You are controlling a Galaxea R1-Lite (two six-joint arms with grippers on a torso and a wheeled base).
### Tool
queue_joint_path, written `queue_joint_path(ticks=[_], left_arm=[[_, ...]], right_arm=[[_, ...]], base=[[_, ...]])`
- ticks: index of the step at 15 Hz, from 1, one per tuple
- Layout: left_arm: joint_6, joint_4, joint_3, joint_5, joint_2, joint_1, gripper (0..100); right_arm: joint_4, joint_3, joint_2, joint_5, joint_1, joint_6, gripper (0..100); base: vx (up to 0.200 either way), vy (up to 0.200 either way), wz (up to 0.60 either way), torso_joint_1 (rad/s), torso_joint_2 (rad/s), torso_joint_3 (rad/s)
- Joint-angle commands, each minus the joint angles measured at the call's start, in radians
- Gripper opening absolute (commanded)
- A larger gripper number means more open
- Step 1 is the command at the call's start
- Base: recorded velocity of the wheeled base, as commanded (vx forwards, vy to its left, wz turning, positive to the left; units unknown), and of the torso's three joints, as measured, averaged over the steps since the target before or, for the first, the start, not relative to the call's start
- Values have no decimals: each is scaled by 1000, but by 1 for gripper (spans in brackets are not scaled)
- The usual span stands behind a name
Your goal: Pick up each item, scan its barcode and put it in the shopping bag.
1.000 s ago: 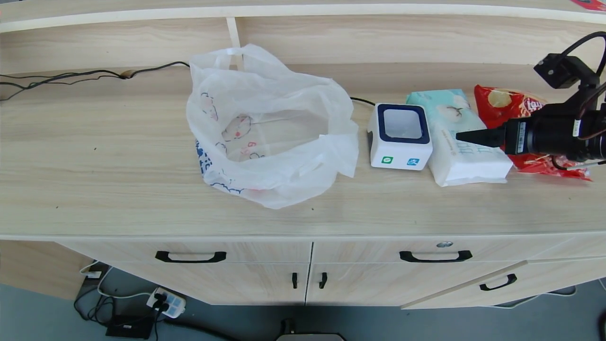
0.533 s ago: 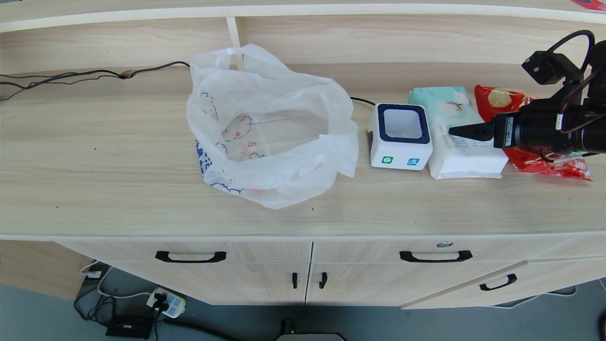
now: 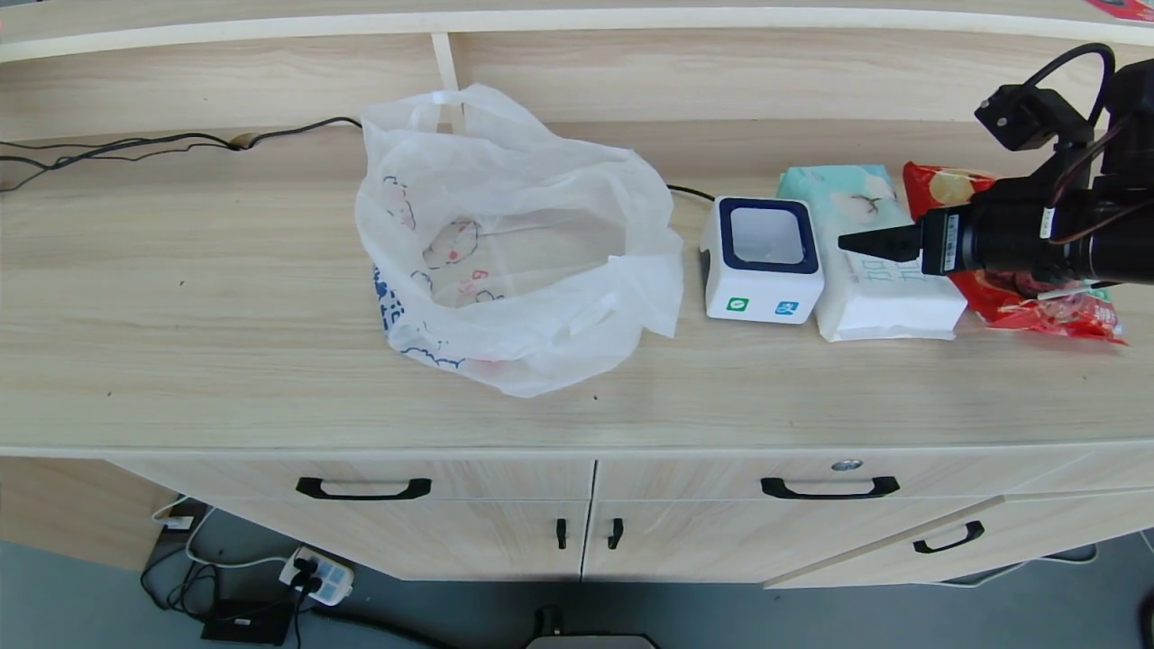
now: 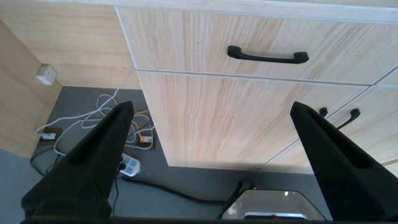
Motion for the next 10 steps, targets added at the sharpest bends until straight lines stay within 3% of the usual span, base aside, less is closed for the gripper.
queue_joint_path(ticks=[1, 10], left_arm=[[0, 0, 0, 0, 2, 0, 100], [0, -2, 0, 0, 2, 0, 100]], right_arm=[[-1, 1, -5, -4, 21, -2, 100], [7, -9, 40, -82, 19, -31, 100]], base=[[0, 0, 0, 0, 0, 0], [0, 0, 0, 0, 0, 0]])
